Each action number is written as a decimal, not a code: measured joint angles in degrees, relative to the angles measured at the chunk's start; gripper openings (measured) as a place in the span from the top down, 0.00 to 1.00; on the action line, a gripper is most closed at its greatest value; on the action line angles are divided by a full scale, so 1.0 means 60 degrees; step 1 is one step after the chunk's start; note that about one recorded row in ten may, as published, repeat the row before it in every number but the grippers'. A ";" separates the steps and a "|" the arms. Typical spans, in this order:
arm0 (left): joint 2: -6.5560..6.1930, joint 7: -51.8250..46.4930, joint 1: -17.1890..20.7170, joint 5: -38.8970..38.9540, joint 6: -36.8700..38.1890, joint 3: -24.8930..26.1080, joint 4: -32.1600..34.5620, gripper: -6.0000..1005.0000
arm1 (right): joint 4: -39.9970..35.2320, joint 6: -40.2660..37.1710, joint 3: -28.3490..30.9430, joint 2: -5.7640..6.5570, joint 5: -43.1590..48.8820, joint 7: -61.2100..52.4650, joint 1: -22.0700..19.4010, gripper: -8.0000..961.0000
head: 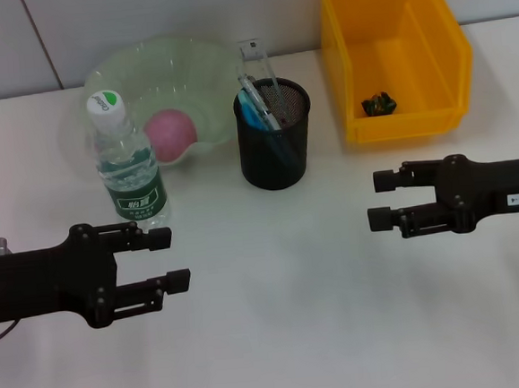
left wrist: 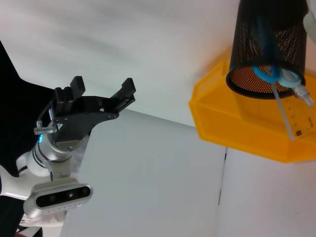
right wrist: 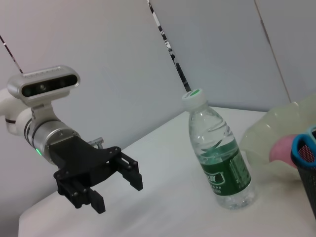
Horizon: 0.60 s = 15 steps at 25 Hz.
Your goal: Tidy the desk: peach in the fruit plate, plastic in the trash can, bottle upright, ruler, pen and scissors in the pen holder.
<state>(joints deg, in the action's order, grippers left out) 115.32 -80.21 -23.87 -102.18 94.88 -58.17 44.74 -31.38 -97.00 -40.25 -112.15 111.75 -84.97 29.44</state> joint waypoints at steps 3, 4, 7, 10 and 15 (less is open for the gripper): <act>-0.0002 -0.0004 -0.0017 0.0003 -0.0005 -0.0002 0.0000 0.38 | -0.0001 0.0003 0.0000 -0.0003 0.0000 -0.0069 0.0033 0.15; -0.0002 -0.0004 -0.0022 0.0022 0.0003 -0.0003 -0.0001 0.38 | -0.0005 0.0004 0.0000 -0.0003 0.0011 -0.0073 0.0041 0.15; -0.0002 -0.0005 -0.0023 0.0040 0.0011 -0.0003 0.0000 0.38 | 0.0002 -0.0004 0.0001 -0.0003 0.0040 -0.0075 0.0056 0.15; 0.0003 -0.0006 -0.0030 0.0011 0.0006 -0.0003 -0.0002 0.38 | 0.0011 -0.0012 -0.0001 -0.0001 0.0055 -0.0076 0.0058 0.15; 0.0023 -0.0006 -0.0033 -0.0008 0.0015 -0.0003 -0.0014 0.38 | 0.0001 -0.0050 -0.0065 0.0001 0.0067 -0.0077 0.0059 0.15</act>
<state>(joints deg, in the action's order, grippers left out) 115.46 -80.25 -24.06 -102.23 94.97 -58.18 44.66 -31.37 -97.30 -40.64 -112.14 112.15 -85.43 29.80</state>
